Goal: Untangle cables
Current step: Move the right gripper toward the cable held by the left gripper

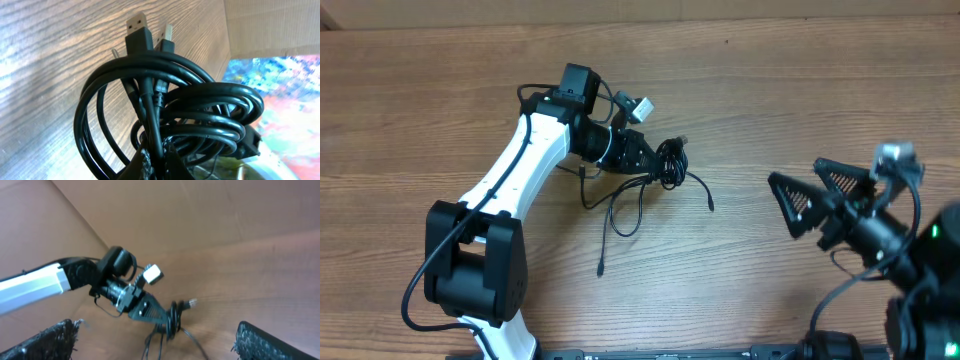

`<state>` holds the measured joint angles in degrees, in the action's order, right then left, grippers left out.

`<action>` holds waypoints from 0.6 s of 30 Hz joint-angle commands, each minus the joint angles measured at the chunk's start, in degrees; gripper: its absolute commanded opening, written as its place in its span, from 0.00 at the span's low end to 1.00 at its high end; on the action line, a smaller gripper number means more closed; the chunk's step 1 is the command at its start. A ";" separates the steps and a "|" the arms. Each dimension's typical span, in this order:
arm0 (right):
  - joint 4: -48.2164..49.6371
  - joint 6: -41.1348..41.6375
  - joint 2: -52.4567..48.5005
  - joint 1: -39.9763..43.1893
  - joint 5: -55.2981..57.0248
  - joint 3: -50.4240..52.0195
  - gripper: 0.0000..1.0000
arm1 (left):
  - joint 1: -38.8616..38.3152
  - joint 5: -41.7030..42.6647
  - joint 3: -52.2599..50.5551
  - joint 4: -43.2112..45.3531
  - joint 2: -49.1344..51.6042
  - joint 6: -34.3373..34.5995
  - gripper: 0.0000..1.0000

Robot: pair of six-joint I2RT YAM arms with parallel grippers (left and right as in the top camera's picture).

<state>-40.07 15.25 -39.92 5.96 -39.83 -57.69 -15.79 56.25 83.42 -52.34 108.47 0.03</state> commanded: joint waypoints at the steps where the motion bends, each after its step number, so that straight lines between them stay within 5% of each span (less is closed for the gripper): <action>1: -3.06 -1.97 -5.27 -0.22 -1.44 -3.10 1.00 | -0.39 2.25 1.84 0.13 0.17 9.16 0.04; 10: -5.55 -1.57 -18.05 -0.22 -17.94 -3.08 0.99 | -1.31 2.05 1.84 0.13 0.17 9.18 0.04; 14: -6.97 -1.60 -22.64 -0.26 -21.09 -3.08 0.73 | -2.25 2.08 1.84 0.13 0.17 9.18 0.04; 18: -9.16 -1.62 -25.55 -0.59 -19.61 -3.04 0.63 | -2.82 2.29 1.84 0.11 0.17 9.18 0.04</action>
<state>-48.86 13.87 -64.71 5.87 -57.93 -59.90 -18.04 56.25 83.42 -52.31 108.47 8.71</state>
